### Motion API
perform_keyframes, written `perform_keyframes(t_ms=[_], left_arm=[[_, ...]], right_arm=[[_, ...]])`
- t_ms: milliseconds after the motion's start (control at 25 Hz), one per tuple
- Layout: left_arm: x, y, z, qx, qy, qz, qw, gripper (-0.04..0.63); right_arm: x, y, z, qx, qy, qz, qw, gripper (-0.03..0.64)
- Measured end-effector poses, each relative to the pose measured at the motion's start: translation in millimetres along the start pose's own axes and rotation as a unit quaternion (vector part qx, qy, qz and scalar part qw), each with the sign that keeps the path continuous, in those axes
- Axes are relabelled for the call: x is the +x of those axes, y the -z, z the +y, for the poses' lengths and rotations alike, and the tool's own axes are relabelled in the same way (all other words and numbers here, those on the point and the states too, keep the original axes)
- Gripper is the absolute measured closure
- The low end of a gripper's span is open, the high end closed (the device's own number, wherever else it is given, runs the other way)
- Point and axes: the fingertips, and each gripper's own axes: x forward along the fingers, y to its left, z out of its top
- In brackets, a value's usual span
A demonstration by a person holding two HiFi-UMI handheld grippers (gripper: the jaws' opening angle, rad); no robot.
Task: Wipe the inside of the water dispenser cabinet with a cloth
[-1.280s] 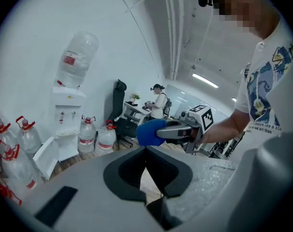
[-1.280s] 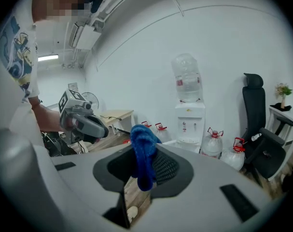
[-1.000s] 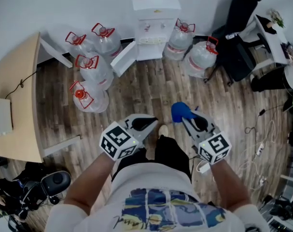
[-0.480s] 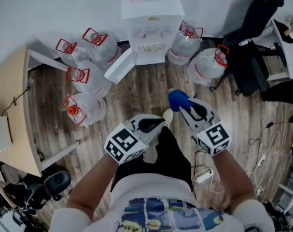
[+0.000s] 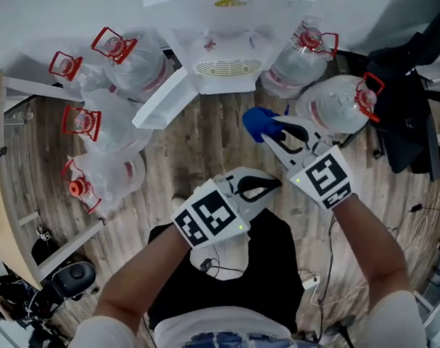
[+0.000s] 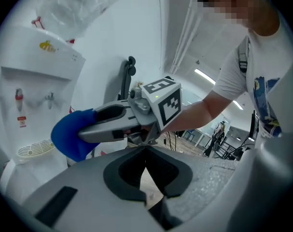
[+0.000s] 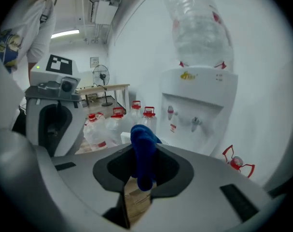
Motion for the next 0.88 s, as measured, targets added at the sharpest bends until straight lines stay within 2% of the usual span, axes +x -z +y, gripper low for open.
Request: perform_keyframes(t_ms=[360,480,680,880], left_arm=[[67,141,124,0.007,0.037,0.005,0.9993,0.595],[77,178,164,0.008,0.044,0.006,0.999,0.595],[89,221,221,0.027,0.052,0.004,0.9983,0.595],[99,248,261,0.031,0.065,0.005,0.9974,0.595]], right_arm=[[187,148,-47,-0.028,0.012,0.007,0.999,0.532],[244,187,-71,-0.031,0.033,0.005,0.999,0.532],[325,235,-108,-0.042,0.07,-0.004,0.997,0.532],[385,256,-145,-0.06,0.112,-0.031,0.991,0.532]])
